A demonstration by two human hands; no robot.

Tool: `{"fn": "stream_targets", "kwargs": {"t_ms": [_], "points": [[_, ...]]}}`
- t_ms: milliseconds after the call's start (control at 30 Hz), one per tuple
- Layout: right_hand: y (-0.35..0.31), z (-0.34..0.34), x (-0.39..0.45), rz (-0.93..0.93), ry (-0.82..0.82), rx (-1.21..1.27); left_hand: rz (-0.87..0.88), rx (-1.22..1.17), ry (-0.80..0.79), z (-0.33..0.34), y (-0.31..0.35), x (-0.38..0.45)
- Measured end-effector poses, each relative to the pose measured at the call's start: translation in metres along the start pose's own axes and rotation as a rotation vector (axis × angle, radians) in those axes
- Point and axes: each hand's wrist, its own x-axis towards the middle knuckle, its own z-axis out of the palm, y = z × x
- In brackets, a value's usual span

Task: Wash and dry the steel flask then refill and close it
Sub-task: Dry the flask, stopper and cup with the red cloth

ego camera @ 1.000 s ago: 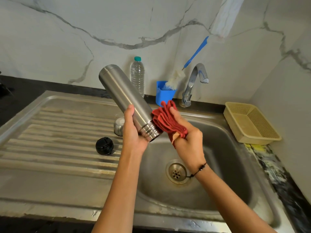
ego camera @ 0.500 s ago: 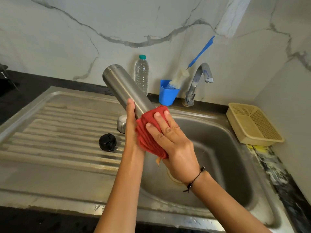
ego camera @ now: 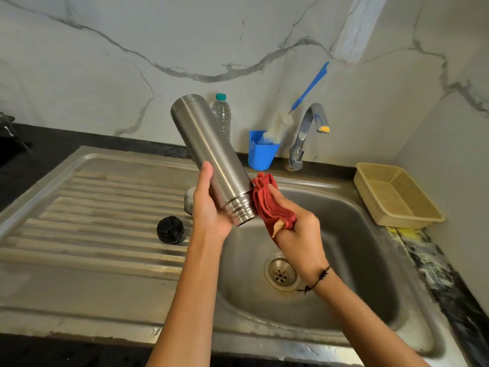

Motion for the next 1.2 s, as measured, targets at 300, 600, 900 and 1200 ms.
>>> {"fn": "stream_targets", "kwargs": {"t_ms": [300,600,900,1200], "points": [[-0.001,0.006,-0.025,-0.477,-0.006,-0.427,-0.049,0.074,-0.196,0.009,-0.003,-0.006],[-0.009,0.006,-0.006,-0.335,-0.007,-0.176,0.003,-0.171,-0.048,0.015,-0.013,-0.012],[-0.016,0.005,-0.01,0.09,0.087,0.227,0.122,-0.098,-0.021,0.022,-0.014,-0.02],[-0.016,-0.01,-0.006,0.177,0.142,0.273,0.208,-0.049,0.109,0.013,-0.011,-0.018]]}}
